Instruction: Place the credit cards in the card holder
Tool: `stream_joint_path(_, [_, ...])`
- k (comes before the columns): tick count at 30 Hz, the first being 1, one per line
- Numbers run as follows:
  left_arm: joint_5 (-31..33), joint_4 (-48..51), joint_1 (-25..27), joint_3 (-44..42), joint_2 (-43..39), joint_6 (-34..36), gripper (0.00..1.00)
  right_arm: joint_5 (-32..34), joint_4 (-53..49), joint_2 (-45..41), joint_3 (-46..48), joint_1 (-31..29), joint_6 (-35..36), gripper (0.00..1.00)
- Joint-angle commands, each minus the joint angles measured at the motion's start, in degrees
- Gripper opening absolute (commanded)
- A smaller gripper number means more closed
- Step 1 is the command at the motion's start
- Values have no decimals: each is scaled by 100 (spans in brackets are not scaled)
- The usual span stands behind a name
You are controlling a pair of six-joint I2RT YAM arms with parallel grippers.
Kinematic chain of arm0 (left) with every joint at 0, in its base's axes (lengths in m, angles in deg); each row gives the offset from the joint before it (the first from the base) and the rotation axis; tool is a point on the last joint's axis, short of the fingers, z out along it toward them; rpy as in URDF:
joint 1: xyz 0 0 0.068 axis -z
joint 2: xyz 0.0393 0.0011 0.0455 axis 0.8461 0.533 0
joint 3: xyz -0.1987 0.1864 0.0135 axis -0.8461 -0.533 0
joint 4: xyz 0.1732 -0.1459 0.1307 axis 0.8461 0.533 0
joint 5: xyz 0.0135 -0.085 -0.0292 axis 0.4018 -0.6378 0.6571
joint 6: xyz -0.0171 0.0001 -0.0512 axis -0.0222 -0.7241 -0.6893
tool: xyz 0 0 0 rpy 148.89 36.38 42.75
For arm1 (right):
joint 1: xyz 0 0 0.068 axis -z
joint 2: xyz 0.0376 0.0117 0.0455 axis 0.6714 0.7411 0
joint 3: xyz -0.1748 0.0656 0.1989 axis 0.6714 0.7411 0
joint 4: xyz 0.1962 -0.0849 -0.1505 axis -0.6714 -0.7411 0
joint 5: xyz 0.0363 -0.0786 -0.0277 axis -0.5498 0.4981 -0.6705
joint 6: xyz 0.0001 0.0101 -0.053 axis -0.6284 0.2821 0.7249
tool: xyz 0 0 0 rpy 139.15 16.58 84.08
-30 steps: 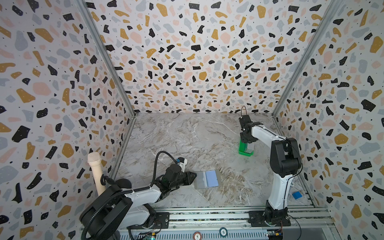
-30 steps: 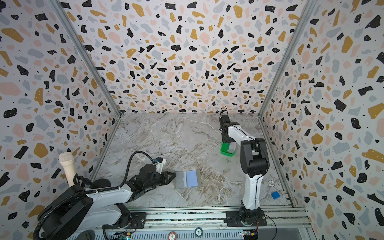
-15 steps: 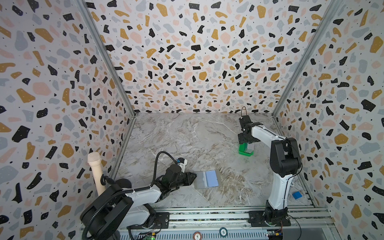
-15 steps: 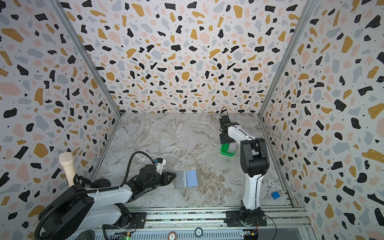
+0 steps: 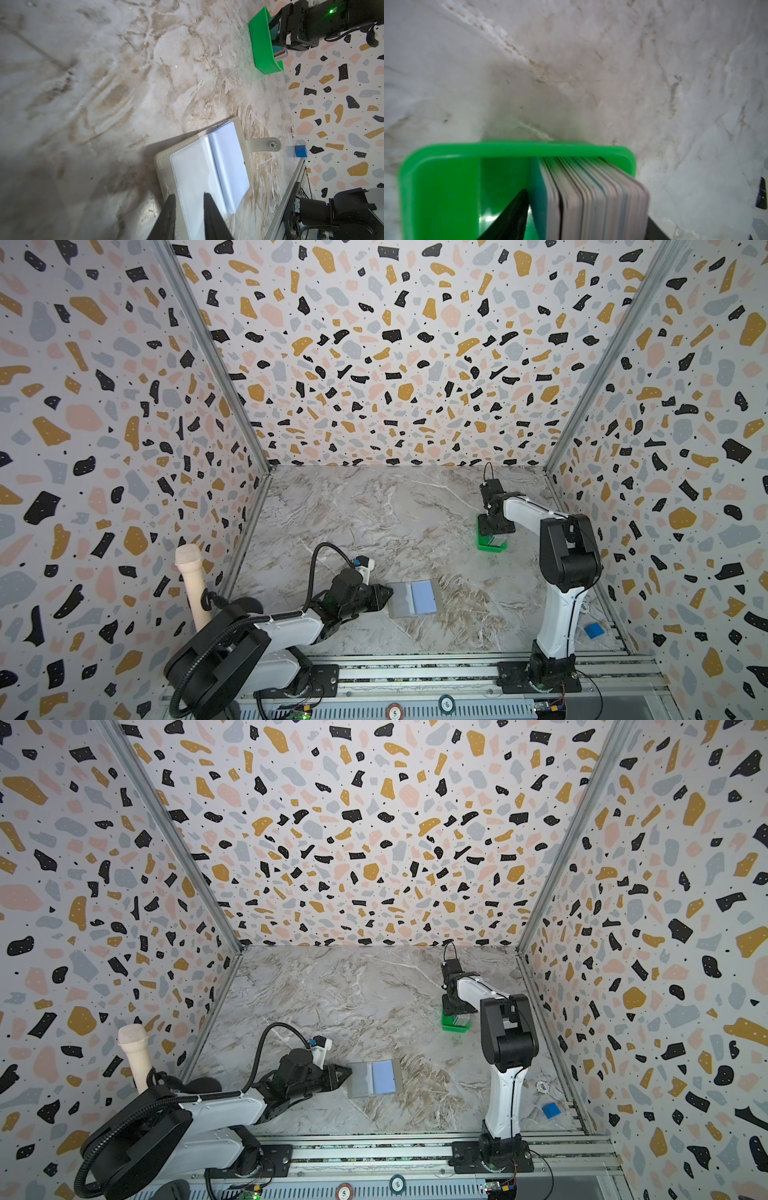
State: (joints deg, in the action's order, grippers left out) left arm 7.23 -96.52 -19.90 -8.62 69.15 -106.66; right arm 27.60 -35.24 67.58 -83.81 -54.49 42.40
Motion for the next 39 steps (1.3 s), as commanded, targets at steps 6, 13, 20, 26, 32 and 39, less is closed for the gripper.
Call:
stream_joint_path(6, [-54, -180, -62, -151, -120, 14, 26, -139, -264, 570, -619, -333, 140, 75])
stream_joint_path(13, [-4, -26, -62, -138, -281, 27, 27, 437, -528, 638, -927, -331, 96, 89])
stream_joint_path(20, [10, -105, -62, -164, -290, 5, 27, 963, -868, 681, -1174, -333, -1, 85])
stream_joint_path(26, [-22, -62, -71, -159, -360, 39, 27, 1301, -992, 342, -1174, -337, -67, 79])
stream_joint_path(32, [-54, -111, -80, -155, -351, 66, 27, 1429, -1156, 254, -1126, -342, -116, 70])
stream_joint_path(39, [-98, -210, -89, -225, -376, 39, 27, 1619, -1302, 140, -1188, -342, -132, 69])
